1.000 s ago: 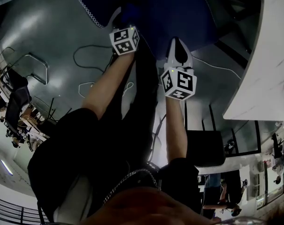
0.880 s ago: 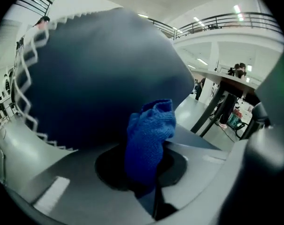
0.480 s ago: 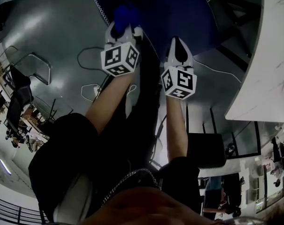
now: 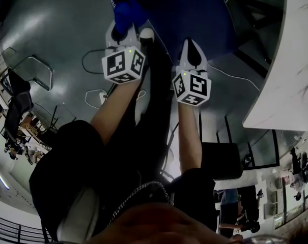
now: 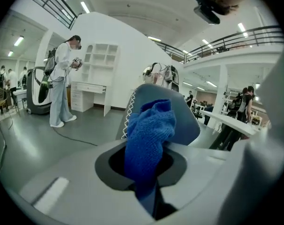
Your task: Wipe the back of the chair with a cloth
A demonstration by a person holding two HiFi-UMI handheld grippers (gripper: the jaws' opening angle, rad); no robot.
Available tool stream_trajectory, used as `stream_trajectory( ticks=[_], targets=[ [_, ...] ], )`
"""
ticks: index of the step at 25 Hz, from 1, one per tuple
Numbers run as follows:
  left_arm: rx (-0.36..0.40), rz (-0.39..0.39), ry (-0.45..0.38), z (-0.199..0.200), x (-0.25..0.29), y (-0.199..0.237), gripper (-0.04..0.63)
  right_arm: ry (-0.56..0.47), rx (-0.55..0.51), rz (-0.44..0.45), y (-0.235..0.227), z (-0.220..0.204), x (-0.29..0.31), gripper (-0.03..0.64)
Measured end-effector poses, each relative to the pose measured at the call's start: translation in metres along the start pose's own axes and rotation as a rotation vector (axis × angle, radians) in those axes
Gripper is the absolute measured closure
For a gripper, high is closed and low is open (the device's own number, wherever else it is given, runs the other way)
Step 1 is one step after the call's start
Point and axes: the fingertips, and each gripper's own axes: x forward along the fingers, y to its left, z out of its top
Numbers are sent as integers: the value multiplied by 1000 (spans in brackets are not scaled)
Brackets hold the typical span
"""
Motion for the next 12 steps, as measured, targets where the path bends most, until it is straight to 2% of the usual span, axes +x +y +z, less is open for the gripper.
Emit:
stream_trajectory(
  ticks=[6,12],
  targets=[
    [96,-23,8,-18,-2,-4,546,19,8,-2,1,-9,0,614],
    [189,-64,51,-40,-6,-10,546,20,-7,-5,2,-6,1,614]
  ],
)
